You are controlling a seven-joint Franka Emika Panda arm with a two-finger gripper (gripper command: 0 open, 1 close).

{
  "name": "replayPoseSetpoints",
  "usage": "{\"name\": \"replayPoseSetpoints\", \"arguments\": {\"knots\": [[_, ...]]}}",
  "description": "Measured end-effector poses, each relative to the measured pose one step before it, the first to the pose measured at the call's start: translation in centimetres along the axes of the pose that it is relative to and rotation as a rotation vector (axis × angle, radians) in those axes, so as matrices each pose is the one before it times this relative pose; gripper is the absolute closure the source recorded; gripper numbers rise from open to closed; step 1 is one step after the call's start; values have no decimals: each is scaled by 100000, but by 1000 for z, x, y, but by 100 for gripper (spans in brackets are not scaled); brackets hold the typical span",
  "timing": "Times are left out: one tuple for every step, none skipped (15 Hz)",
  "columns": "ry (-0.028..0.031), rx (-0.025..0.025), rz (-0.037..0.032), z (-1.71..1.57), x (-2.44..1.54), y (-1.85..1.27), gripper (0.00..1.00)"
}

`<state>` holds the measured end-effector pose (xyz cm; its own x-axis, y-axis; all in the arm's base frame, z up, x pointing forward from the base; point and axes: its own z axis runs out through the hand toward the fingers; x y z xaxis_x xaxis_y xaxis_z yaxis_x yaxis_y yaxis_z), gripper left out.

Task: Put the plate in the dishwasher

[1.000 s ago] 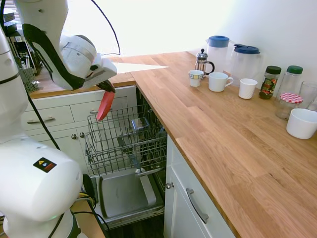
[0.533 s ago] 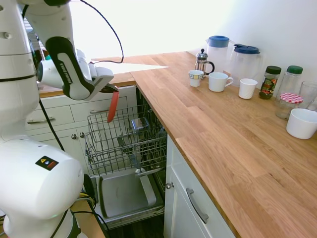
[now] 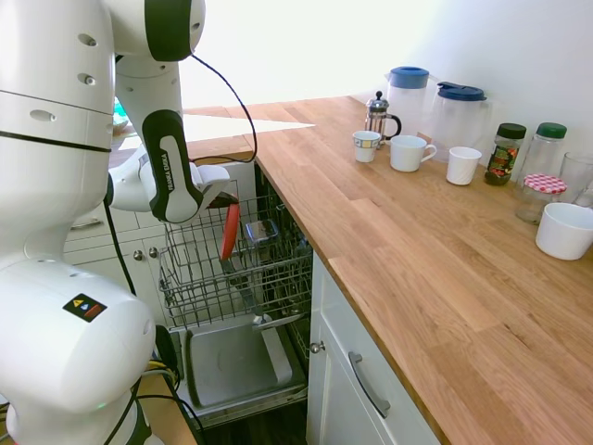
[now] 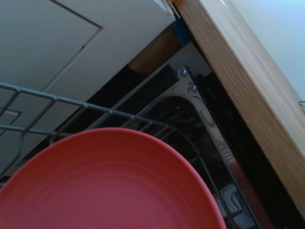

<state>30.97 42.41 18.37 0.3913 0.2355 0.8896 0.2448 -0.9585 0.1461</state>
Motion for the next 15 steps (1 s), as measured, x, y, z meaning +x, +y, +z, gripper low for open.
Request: {"name": "replayPoseSetpoints", "arguments": {"knots": [[-446,-4,-523,-65,-643,-296,100],[-299,16,-361,-43,-608,-384,100],[-239,171,-138,15,-532,-540,100],[-247,-145,-163,110,-506,-383,100],[549,-637,-144,129,-310,-281,100],[334,-390,-235,8,-332,-234,100],[-107,-188,-115,-41,-390,-148,100],[-1042,234,130,-53,-586,-176,100],[-2064,78,549,140,-1075,-150,0],[-1661,-202,926,200,-955,-86,0],[-183,-534,964,177,-340,-20,0],[-58,-105,835,14,-3,-28,0],[-359,-245,942,-68,7,-67,0],[-1217,-830,1048,-100,-72,-36,0],[-866,-637,1167,-145,38,-152,0]]}}
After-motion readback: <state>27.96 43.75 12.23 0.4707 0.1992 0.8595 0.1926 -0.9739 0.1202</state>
